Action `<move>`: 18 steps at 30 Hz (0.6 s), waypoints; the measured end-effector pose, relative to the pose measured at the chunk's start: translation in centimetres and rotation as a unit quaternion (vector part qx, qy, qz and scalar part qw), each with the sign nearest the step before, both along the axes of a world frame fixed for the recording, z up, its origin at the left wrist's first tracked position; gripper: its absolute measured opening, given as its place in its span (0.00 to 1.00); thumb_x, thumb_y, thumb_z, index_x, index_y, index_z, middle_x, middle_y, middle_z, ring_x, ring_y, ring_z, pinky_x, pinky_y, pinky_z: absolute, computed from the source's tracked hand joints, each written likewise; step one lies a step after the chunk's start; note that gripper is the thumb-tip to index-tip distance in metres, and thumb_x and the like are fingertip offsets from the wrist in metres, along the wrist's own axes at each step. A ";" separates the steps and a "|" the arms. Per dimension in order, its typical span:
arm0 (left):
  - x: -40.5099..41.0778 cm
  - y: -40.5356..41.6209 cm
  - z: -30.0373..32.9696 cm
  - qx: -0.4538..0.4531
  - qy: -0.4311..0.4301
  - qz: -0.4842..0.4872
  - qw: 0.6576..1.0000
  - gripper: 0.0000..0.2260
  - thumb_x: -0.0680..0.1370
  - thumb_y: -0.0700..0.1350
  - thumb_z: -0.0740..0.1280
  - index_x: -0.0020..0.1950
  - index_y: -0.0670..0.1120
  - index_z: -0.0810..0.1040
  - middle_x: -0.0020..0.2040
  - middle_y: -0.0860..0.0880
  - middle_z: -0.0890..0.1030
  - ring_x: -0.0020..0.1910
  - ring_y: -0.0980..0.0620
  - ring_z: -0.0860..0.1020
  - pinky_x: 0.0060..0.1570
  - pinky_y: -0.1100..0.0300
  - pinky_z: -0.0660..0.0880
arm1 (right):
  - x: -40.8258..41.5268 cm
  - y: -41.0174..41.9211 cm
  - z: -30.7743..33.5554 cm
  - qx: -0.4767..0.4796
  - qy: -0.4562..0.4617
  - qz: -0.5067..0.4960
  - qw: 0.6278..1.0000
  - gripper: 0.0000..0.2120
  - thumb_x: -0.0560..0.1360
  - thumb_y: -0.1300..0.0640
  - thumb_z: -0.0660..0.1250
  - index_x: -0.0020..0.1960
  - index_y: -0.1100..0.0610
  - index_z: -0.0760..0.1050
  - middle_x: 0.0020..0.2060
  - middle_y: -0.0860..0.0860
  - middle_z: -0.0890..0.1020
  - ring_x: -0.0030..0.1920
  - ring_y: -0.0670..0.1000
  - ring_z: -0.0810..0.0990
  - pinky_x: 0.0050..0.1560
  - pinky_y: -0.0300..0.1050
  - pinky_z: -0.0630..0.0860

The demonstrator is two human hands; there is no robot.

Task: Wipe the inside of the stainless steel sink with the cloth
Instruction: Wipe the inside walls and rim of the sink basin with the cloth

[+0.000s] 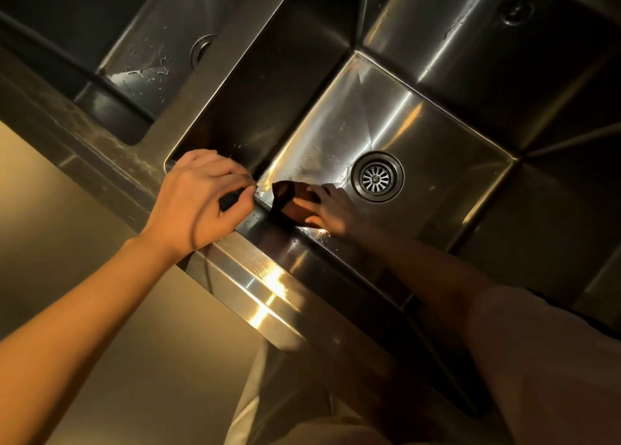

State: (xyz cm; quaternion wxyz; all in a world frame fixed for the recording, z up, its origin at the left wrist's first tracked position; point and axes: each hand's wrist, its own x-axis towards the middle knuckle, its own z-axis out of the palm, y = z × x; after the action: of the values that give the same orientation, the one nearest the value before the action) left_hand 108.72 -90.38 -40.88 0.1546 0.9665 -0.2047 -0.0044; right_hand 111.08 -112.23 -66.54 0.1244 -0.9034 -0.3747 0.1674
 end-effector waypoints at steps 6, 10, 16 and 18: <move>-0.1 0.1 -0.1 0.003 0.004 -0.009 1.000 0.17 0.80 0.49 0.58 0.47 0.43 0.85 0.47 0.48 0.84 0.47 0.49 0.81 0.60 0.51 0.70 | 5.5 -4.5 -0.2 -0.017 -0.012 -0.215 0.976 0.25 0.76 0.46 0.65 0.72 0.46 0.66 0.68 0.59 0.69 0.60 0.64 0.70 0.59 0.56 0.70; 0.1 0.1 -0.2 0.003 0.008 -0.006 1.000 0.17 0.80 0.50 0.59 0.47 0.44 0.85 0.47 0.48 0.84 0.47 0.49 0.81 0.60 0.51 0.70 | 5.1 -5.5 -0.6 -0.019 -0.021 -0.346 0.938 0.24 0.78 0.46 0.61 0.73 0.47 0.64 0.69 0.59 0.68 0.61 0.64 0.69 0.62 0.56 0.67; 0.2 0.1 -0.3 0.020 0.026 -0.015 0.999 0.18 0.80 0.51 0.58 0.48 0.44 0.85 0.48 0.47 0.84 0.47 0.49 0.80 0.60 0.52 0.69 | -0.1 -4.2 -0.2 -0.019 -0.022 -0.204 0.979 0.27 0.71 0.48 0.71 0.69 0.48 0.71 0.63 0.60 0.74 0.57 0.65 0.74 0.53 0.58 0.75; 0.2 0.1 -0.3 0.023 0.032 -0.012 0.999 0.18 0.80 0.52 0.58 0.49 0.45 0.85 0.48 0.48 0.84 0.48 0.49 0.80 0.59 0.53 0.69 | -0.2 -4.4 -0.1 -0.028 -0.034 -0.117 0.992 0.29 0.67 0.46 0.75 0.66 0.47 0.73 0.60 0.58 0.76 0.53 0.63 0.76 0.49 0.55 0.78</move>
State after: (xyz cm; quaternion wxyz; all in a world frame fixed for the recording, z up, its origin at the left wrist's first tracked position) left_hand 108.90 -90.28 -41.17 0.1385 0.9666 -0.2115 -0.0419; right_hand 110.86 -116.66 -66.61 0.1046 -0.9494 -0.2654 0.1311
